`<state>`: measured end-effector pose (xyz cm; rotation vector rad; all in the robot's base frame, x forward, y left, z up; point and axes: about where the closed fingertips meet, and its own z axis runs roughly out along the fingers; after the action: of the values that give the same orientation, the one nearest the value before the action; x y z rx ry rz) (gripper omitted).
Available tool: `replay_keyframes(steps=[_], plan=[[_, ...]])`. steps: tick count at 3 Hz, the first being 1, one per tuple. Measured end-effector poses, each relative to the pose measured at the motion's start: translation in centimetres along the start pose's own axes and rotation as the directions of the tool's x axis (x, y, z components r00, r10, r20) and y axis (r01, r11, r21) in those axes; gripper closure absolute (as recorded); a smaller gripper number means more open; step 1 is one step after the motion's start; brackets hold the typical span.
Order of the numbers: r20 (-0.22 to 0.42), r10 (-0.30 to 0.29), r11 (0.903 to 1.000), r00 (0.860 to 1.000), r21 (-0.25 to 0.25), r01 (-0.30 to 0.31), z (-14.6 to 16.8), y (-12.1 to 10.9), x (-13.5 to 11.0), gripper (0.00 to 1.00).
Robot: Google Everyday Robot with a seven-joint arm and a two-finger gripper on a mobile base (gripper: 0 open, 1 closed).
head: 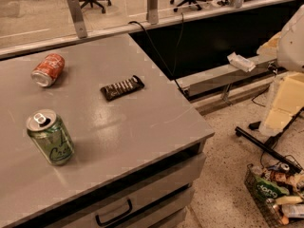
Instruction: Move rxbar chocolate near coke can
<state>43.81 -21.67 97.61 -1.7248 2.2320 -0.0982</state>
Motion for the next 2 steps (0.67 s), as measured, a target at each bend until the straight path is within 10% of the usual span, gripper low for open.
replay_keyframes(steps=[2], plan=[[0.012,-0.022,0.9995,1.000,0.022,0.022,0.3,-1.4,-0.6,0.00]])
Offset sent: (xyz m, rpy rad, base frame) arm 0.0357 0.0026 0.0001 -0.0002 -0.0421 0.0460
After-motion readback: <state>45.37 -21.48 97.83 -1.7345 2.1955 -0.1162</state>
